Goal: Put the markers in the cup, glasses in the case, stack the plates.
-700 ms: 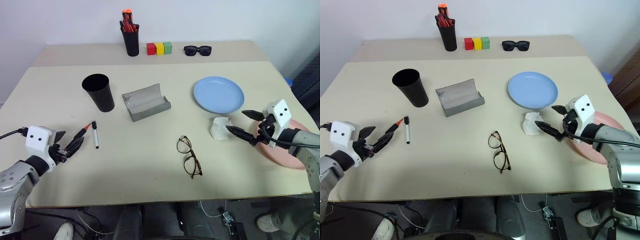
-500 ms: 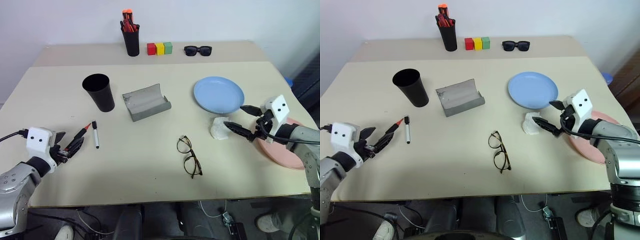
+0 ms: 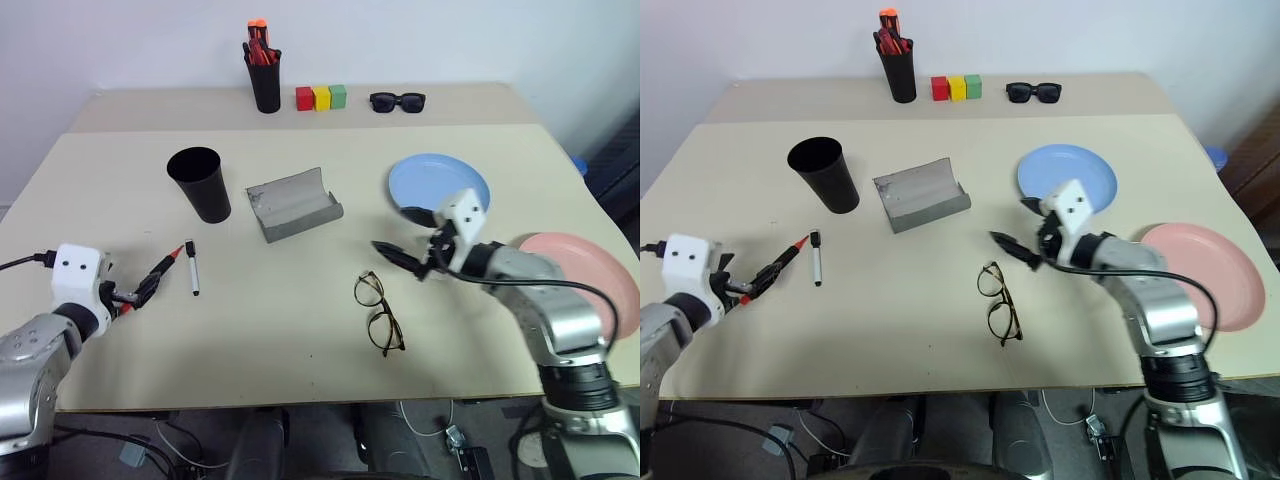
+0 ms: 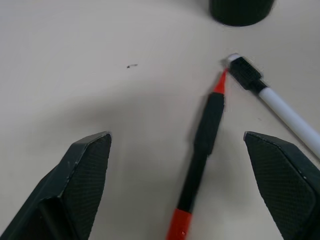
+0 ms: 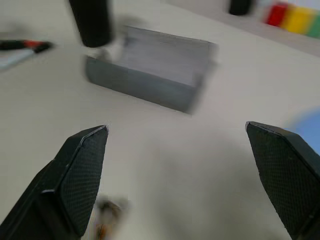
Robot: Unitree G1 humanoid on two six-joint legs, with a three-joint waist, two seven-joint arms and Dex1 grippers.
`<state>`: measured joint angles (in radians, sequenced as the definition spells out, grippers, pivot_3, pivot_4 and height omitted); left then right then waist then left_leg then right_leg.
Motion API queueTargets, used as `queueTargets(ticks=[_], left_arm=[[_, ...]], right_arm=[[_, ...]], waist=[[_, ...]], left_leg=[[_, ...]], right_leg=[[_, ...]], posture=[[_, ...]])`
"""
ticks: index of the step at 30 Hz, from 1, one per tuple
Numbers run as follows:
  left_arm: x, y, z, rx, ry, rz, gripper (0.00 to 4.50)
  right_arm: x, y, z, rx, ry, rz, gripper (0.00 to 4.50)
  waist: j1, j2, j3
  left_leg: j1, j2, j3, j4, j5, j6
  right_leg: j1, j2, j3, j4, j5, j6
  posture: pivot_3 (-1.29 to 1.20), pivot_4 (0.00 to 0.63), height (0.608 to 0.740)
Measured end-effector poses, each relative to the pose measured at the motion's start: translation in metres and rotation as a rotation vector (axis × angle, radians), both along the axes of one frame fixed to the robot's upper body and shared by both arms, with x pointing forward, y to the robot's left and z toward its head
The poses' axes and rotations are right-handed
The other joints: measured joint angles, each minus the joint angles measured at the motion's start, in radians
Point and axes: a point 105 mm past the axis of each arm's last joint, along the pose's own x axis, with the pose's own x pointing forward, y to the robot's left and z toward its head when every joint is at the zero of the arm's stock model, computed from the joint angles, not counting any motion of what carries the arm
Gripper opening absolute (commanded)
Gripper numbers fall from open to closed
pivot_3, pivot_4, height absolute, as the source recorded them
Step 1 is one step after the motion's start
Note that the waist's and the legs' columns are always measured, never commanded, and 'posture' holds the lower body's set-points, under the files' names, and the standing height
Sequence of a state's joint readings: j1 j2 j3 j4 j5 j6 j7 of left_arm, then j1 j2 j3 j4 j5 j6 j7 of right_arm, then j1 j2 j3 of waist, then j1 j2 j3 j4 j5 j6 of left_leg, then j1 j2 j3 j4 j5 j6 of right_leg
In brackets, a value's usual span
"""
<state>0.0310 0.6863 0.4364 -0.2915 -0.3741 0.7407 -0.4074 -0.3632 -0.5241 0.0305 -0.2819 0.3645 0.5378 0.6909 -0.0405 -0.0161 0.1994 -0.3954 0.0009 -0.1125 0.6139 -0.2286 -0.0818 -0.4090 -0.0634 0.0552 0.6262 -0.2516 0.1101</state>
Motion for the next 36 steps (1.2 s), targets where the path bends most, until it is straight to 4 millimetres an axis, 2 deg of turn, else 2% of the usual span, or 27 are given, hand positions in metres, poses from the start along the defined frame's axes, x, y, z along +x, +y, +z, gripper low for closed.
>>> queueTargets(ticks=[2, 4, 7, 11, 14, 21, 24, 26, 28, 30, 32, 34, 36], left_arm=[[0.007, -0.006, -0.002, -0.004, 0.053, -0.021, 4.45], [0.011, -0.01, -0.004, -0.007, 0.089, -0.042, 4.45], [0.02, -0.009, -0.009, -0.002, 0.156, -0.043, 4.45], [0.03, -0.005, -0.011, 0.008, 0.214, -0.038, 4.45], [0.034, -0.004, -0.01, -0.002, 0.224, -0.045, 3.66], [0.038, -0.008, -0.013, -0.011, 0.233, -0.073, 0.03], [0.04, -0.001, -0.012, 0.017, 0.21, -0.043, 0.01], [0.043, 0.017, -0.011, 0.048, 0.176, 0.053, 0.01], [0.05, 0.042, 0.003, 0.07, 0.07, 0.203, 0.01], [0.059, 0.059, 0.037, 0.067, -0.123, 0.331, 0.01], [0.065, 0.064, 0.086, 0.045, -0.365, 0.382, 0.01], [0.071, 0.048, 0.13, -0.004, -0.57, 0.334, 0.01], [0.078, 0.018, 0.161, -0.025, -0.711, 0.227, 0.01]], right_arm=[[-0.009, 0.025, -0.003, -0.011, -0.011, 0.067, 4.5], [-0.015, 0.039, -0.005, -0.02, -0.012, 0.107, 4.5], [-0.02, 0.046, -0.006, -0.018, -0.017, 0.113, 4.5], [-0.027, 0.052, -0.019, -0.028, 0.012, 0.121, 4.5], [-0.027, 0.051, -0.021, -0.035, 0.01, 0.104, 4.5], [-0.028, 0.051, -0.022, -0.028, 0.008, 0.086, 4.5], [-0.028, 0.052, -0.021, -0.026, 0.008, 0.085, 4.5], [-0.027, 0.052, -0.021, -0.025, 0.006, 0.086, 4.5], [-0.026, 0.054, -0.017, -0.022, -0.007, 0.091, 4.5], [-0.023, 0.056, -0.01, -0.019, -0.031, 0.098, 4.5], [-0.018, 0.061, 0.0, 0.003, -0.063, 0.105, 4.5], [-0.01, 0.068, 0.013, 0.05, -0.097, 0.096, 4.5], [0.0, 0.075, 0.029, 0.102, -0.142, 0.079, 4.5]], waist=[[-0.001, -0.001, 0.0], [-0.003, -0.001, 0.0], [-0.002, -0.001, 0.0], [-0.003, -0.001, 0.0], [-0.003, 0.0, 0.0], [-0.006, 0.0, -0.001], [-0.006, 0.0, -0.001], [-0.005, 0.0, -0.001], [-0.003, -0.002, 0.0], [0.0, -0.004, -0.001], [0.006, -0.006, -0.002], [0.012, -0.006, -0.002], [0.02, -0.006, -0.002]], left_leg=[[0.0, 0.0, 0.0, 0.0, 0.0, 0.0], [0.0, 0.0, 0.0, -0.001, 0.0, 0.0], [0.001, 0.0, -0.001, -0.001, 0.0, 0.0], [0.002, 0.0, -0.001, -0.001, 0.0, 0.0], [0.003, 0.0, -0.001, -0.001, 0.0, 0.0], [0.004, 0.0, -0.001, -0.001, 0.0, 0.0], [0.004, 0.0, -0.001, -0.001, 0.0, 0.0], [0.003, 0.0, -0.001, -0.001, 0.0, 0.0], [0.003, 0.0, -0.002, -0.001, 0.0, 0.0], [0.002, 0.0, -0.002, 0.0, 0.0, 0.0], [0.002, 0.0, -0.002, 0.0, 0.001, -0.001], [0.001, 0.0, -0.002, 0.0, 0.001, -0.002], [0.002, 0.0, -0.002, -0.001, 0.001, -0.002]], right_leg=[[0.0, 0.0, 0.0, 0.0, 0.0, 0.0], [0.0, 0.0, 0.0, 0.0, 0.0, 0.0], [-0.001, 0.0, 0.0, 0.002, 0.0, 0.0], [0.0, 0.0, -0.001, 0.003, 0.0, 0.0], [0.0, 0.0, -0.001, 0.003, 0.0, 0.0], [0.0, 0.001, -0.001, 0.004, 0.0, 0.0], [0.0, 0.001, -0.001, 0.004, 0.0, 0.0], [0.0, 0.001, -0.001, 0.004, 0.0, 0.0], [0.0, 0.001, -0.001, 0.004, 0.0, 0.001], [0.0, 0.0, -0.002, 0.004, 0.002, 0.004], [0.0, 0.0, -0.002, 0.003, 0.002, 0.004], [0.0, -0.001, -0.002, 0.003, 0.002, 0.005], [0.0, -0.001, -0.002, 0.003, 0.003, 0.005]], posture=[[0.0, 0.15, 0.74], [0.0, 0.15, 0.74], [0.0, 0.15, 0.74], [0.0, 0.15, 0.74], [0.0, 0.15, 0.74], [0.0, 0.15, 0.74], [0.0, 0.15, 0.74], [0.0, 0.15, 0.74], [0.0, 0.15, 0.74], [0.0, 0.15, 0.74], [0.0, 0.15, 0.74], [0.0, 0.15, 0.74], [0.0, 0.15, 0.74]])
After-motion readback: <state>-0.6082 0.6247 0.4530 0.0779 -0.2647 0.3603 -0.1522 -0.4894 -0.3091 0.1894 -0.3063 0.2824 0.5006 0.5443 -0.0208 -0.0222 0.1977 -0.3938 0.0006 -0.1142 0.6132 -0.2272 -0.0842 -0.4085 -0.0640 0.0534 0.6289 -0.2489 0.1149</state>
